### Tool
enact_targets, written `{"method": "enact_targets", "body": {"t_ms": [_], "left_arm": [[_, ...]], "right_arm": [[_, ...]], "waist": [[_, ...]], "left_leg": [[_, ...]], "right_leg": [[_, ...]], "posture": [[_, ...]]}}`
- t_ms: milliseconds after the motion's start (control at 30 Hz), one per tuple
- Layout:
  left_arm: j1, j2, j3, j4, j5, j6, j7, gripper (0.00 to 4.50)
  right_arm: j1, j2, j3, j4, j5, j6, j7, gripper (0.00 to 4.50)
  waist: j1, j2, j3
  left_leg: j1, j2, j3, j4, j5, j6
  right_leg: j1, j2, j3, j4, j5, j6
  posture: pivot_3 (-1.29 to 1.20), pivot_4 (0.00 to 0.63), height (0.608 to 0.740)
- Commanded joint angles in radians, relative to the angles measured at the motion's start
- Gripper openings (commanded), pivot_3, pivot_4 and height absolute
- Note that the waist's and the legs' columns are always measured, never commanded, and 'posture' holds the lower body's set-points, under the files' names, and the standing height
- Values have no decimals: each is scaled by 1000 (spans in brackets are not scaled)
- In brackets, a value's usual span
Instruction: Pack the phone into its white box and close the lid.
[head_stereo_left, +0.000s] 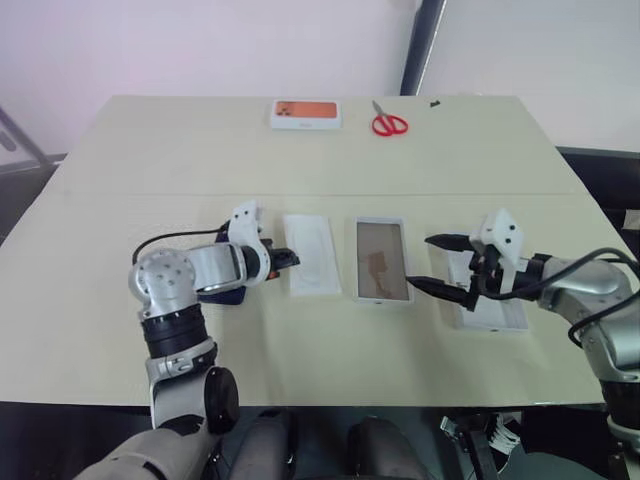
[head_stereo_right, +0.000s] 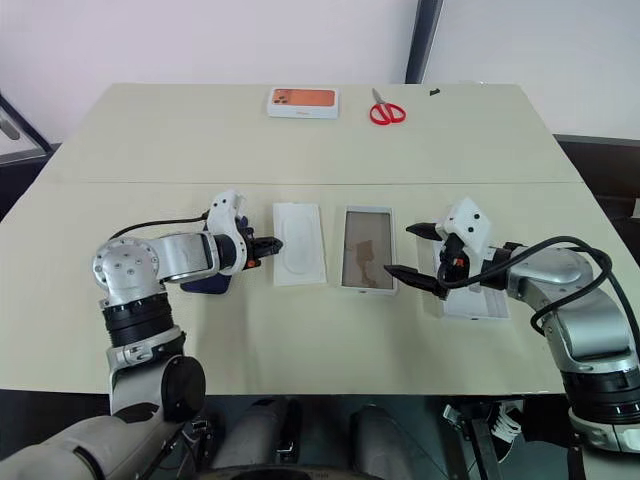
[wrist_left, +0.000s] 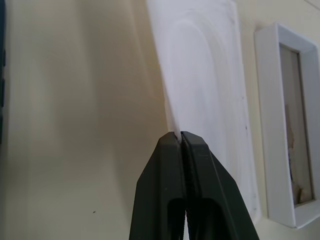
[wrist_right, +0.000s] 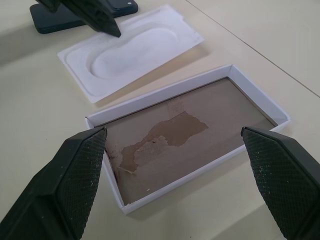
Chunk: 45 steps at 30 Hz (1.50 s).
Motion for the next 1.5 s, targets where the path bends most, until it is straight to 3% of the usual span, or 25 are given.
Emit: {"method": "enact_targets", "body": {"t_ms": [33, 200, 400, 767, 967, 1500], "left_arm": [[-75, 1, 88, -22, -62, 9, -41, 26], [-201, 15, 207, 89, -70, 7, -83, 26], [-285, -25, 159, 235, -70, 9, -91, 26], [-280, -252, 131, 278, 41, 7, 11, 26], [-271, -301, 75, 262, 131, -17, 22, 26], [-249, -373, 67, 264, 202, -18, -21, 26]], "right_arm": [[-3, -13, -6, -17, 6, -15, 5, 4500], [-16, -22, -13, 23, -9, -29, 8, 4500], [-24, -42, -36, 61, -26, -49, 8, 4500], [42, -95, -96, 48, -27, -65, 1, 4500], [53, -95, -100, 37, -27, -64, -4, 4500], [37, -92, -79, 39, -29, -62, 3, 4500]], "waist": [[0, 0, 0], [1, 0, 0], [1, 0, 0], [-4, -1, 0], [3, -1, 0], [1, -1, 0]], "left_leg": [[0, 0, 0, 0, 0, 0], [0, 0, 0, 0, 0, 0], [0, 0, 0, 0, 0, 0], [0, 0, 0, 0, 1, -1], [0, 0, 0, -1, 1, -2], [0, 0, 0, 0, 1, -2]], "right_leg": [[0, 0, 0, 0, 0, 0], [0, 0, 0, 0, 0, 0], [0, 0, 0, 0, 0, 0], [0, 0, 0, 0, 0, 0], [0, 0, 0, 0, 0, 0], [0, 0, 0, 0, 0, 0]], "posture": [[0, 150, 740], [0, 150, 740], [0, 150, 740], [0, 150, 740], [0, 150, 740], [0, 150, 740]]}}
